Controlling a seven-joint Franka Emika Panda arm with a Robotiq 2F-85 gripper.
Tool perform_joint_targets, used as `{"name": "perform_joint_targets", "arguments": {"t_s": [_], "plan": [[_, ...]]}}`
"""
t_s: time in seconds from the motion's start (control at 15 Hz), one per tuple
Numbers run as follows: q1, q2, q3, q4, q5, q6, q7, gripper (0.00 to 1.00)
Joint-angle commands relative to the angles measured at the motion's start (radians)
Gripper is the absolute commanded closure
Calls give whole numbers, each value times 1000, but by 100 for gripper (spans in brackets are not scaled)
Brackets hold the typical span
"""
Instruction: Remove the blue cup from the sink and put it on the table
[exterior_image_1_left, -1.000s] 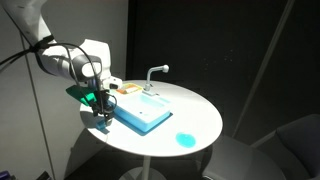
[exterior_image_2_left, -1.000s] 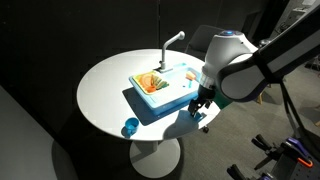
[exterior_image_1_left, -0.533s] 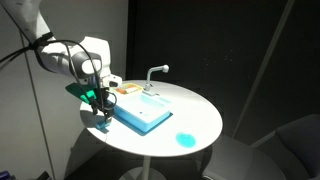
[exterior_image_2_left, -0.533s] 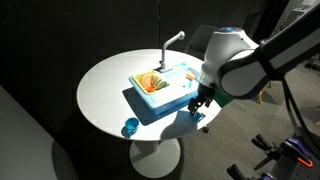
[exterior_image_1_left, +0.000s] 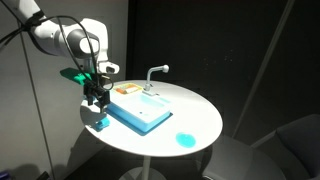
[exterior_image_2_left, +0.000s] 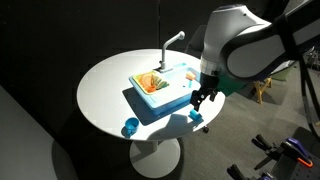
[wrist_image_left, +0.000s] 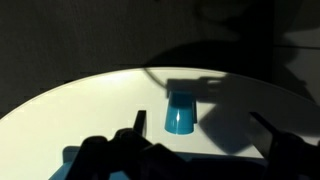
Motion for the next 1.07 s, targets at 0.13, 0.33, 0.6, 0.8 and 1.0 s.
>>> {"name": "perform_joint_targets", "arguments": {"t_s": [0.13,0.33,0.6,0.8,1.0], "plan": [[2,-113,11,56,-56,-228,80,0],[-4,-162,23,97,-46,-319,63,0],[-6,-228,40,147,-36,-375,34,0],[-8,-262,52,177,-26,-392,27,0],[-11,-279,56,200,7,-419,30,0]]}}
